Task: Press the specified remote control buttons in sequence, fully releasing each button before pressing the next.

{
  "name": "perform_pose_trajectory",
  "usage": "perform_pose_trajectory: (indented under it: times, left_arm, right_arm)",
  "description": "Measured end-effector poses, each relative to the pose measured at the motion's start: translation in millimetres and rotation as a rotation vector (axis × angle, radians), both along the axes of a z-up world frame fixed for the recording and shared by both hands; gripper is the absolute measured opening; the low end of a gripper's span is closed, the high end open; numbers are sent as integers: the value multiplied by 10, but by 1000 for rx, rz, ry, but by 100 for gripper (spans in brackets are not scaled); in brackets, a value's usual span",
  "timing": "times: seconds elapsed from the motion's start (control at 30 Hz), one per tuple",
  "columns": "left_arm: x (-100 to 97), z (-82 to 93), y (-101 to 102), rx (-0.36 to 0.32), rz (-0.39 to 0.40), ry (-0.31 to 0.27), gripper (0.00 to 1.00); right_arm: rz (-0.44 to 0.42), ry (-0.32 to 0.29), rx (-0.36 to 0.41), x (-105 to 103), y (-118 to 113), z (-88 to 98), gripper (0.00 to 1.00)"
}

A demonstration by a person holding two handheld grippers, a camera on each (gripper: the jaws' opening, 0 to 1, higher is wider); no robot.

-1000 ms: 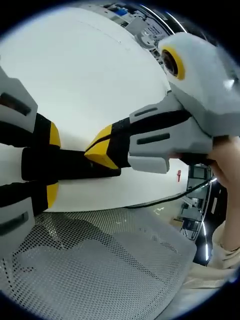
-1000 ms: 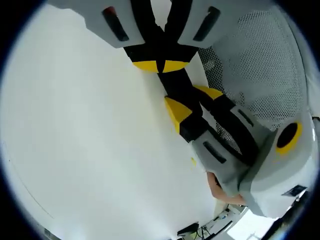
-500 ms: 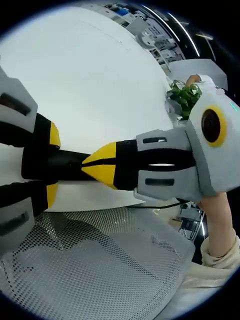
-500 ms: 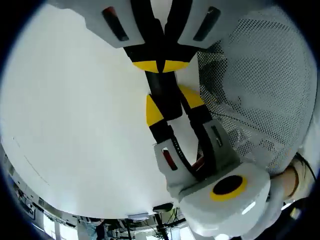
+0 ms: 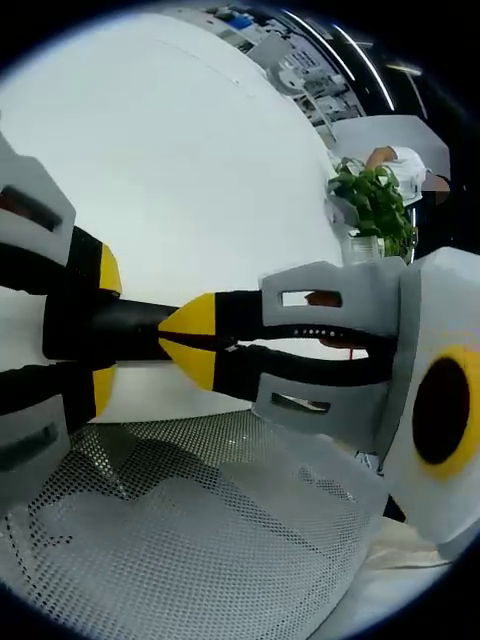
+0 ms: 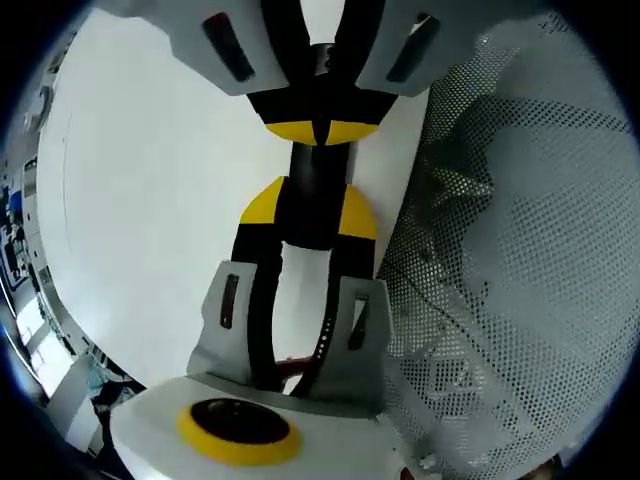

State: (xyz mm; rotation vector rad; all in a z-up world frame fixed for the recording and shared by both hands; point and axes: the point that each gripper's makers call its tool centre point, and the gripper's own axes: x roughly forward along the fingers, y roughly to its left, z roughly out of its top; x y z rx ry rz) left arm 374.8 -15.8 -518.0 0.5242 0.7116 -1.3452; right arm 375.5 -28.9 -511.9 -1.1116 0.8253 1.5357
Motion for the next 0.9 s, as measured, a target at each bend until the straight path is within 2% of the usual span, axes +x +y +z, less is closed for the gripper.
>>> perform_pose_trajectory:
  times: [0.1,0.17,0.43,0.6,0.7,0.9]
  left_arm:
    - [0,2,0,-4,3,3,24]
    - [1,2,1,-5,4,4,24]
    - [5,5,4,-11,10,8,24]
    - [10,-2,11,-11,10,7,24]
    - [7,1,9,-10,9,8,24]
    - [10,2,5,-15,12,11,24]
  right_arm:
    - [-107,50,69,7,3,4,0]
    - [-159,56,110,12,-2,13,0]
    - [-87,-1,85,11,37,16,0]
    - [-98,24,81,33,58,13,0]
    - [-109,45,48,29,60,3,0]
    - [-73,40,11,16,53,1,0]
